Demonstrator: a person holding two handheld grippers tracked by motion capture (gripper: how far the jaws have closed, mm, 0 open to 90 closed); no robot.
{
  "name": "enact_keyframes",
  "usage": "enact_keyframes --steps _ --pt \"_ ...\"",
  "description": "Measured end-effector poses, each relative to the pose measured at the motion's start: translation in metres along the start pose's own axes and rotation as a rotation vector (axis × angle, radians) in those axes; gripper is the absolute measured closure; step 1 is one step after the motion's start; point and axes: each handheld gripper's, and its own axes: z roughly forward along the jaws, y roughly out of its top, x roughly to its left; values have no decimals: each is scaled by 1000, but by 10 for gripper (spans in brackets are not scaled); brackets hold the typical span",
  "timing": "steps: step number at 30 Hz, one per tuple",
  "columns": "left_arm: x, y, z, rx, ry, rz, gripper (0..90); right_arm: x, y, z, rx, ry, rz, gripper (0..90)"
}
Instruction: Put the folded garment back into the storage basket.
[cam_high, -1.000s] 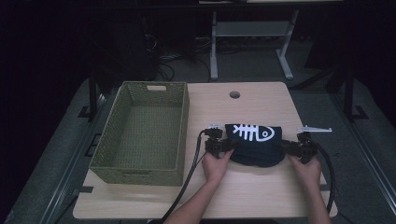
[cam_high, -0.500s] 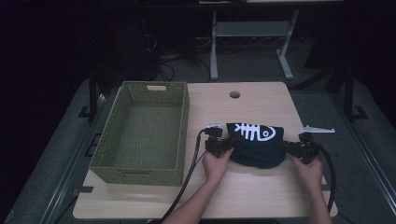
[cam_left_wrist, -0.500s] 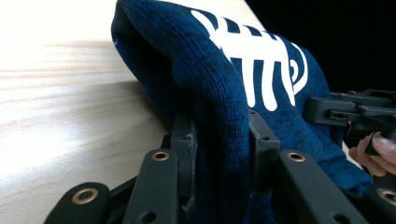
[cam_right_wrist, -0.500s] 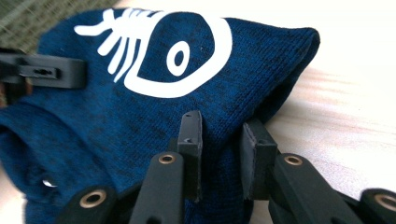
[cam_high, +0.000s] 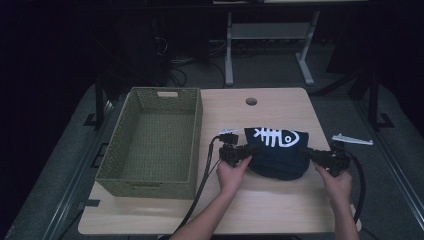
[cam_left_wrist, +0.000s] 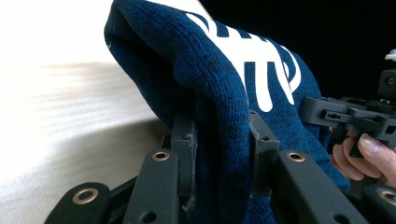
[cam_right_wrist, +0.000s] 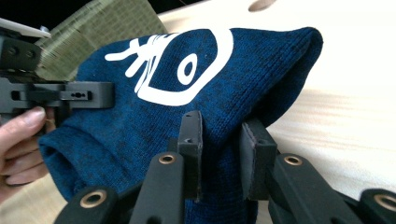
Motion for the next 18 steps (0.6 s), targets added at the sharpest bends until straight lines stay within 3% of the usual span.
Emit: enact_keyframes --steps 3,11,12,18 --pt "-6 4 -5 -19 -20 13 693 3 3 -7 -35 23 7 728" --pt "-20 15 -20 -28 -65 59 690 12 5 -15 -43 45 8 729" --pt "-23 18 -25 -26 -72 74 689 16 7 -19 -43 56 3 730" --pt "-28 24 -39 -42 -97 73 689 35 23 -28 -48 96 -16 730"
